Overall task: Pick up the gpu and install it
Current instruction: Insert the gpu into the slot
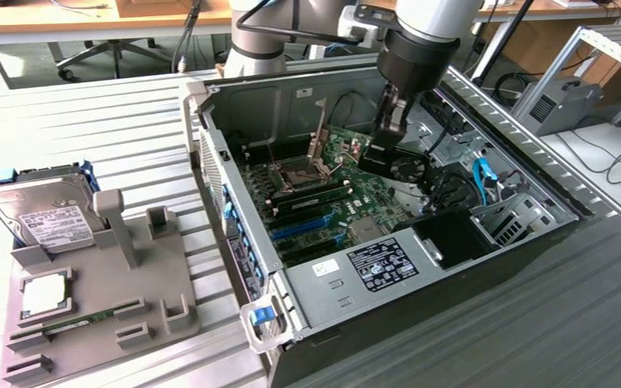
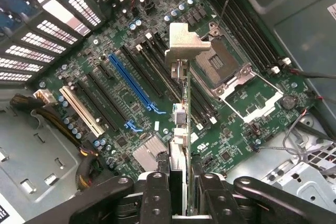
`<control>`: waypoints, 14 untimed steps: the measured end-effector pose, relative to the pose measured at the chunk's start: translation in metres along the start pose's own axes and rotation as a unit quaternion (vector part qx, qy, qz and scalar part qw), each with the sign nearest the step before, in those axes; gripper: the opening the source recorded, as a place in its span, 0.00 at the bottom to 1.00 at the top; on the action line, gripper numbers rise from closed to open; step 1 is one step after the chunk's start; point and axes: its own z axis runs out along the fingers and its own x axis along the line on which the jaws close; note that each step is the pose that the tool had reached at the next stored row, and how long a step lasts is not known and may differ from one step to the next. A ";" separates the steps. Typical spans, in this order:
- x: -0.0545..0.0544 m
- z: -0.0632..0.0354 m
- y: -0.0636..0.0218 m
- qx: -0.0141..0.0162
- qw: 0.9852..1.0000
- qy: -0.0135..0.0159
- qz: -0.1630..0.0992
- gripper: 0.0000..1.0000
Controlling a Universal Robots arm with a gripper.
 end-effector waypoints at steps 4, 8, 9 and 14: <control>0.000 0.0002 -0.0001 0.000 1.000 0.000 -0.016 0.26; 0.000 0.0004 -0.0002 -0.001 1.000 0.001 -0.029 0.26; 0.000 0.0004 -0.0002 -0.001 0.999 0.001 -0.034 0.26; 0.000 0.0006 -0.0003 -0.001 0.998 0.001 -0.056 0.26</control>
